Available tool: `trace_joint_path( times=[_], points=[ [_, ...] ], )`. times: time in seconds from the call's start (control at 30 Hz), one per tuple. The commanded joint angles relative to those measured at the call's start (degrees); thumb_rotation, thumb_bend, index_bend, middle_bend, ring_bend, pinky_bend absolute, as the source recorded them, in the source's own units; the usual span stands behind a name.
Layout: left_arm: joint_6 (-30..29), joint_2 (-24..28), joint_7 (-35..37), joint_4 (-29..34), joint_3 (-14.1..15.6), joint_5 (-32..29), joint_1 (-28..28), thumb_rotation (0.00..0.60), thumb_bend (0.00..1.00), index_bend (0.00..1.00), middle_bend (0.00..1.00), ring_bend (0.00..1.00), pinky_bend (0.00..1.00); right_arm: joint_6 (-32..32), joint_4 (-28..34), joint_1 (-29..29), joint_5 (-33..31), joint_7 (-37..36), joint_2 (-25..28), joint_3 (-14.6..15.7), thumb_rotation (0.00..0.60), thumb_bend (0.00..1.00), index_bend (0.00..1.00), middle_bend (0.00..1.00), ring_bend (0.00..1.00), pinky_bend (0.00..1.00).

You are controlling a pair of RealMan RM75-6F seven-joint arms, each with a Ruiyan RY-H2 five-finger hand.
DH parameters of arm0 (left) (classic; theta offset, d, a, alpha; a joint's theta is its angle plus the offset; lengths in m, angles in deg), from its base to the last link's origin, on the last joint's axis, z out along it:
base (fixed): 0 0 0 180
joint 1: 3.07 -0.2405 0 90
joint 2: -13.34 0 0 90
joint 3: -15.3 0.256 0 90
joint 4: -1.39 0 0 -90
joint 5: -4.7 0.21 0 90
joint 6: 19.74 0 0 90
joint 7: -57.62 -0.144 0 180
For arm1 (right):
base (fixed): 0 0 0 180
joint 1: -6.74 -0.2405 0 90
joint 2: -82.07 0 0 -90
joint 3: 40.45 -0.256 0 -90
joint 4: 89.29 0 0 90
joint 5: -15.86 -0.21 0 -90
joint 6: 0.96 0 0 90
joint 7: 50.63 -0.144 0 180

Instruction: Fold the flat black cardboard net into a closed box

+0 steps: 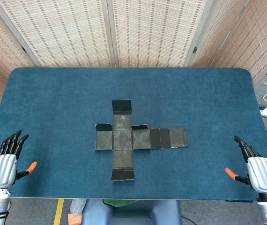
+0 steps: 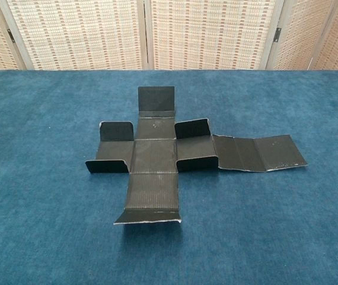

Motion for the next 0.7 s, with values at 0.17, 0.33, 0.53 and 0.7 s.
trace_joint_path(
  times=[0.17,0.33,0.53,0.7],
  points=[
    [-0.02,-0.14,2.18,-1.36,0.56,0.44,-0.35,0.600,0.25,0.15,0.02,0.00,0.08,12.60,10.53,-7.71,-8.33,12.38,-1.02,-3.09,0.600,0.12,0.00,0.06,0.69,0.84],
    [0.47,-0.54,3.55,-2.90,1.06,0.13,-0.66,0.600,0.25,0.15,0.02,0.00,0.08,22.34,12.15,-15.65,-22.36,21.39,-6.12,-6.71,0.600,0.10,0.00,0.05,0.73,0.88],
    [1.00,-1.25,4.37,-4.28,1.63,0.77,-0.55,0.600,0.25,0.15,0.02,0.00,0.08,26.02,8.72,-24.56,-37.53,31.58,-14.34,-10.09,0.600,0.09,0.00,0.05,0.75,0.90],
    [2.14,-0.87,4.27,-4.28,2.09,0.79,-0.29,0.600,0.25,0.15,0.02,0.00,0.08,25.82,4.86,-32.26,-48.17,40.85,-20.23,-11.72,0.600,0.01,0.00,0.03,0.76,0.90]
  ],
)
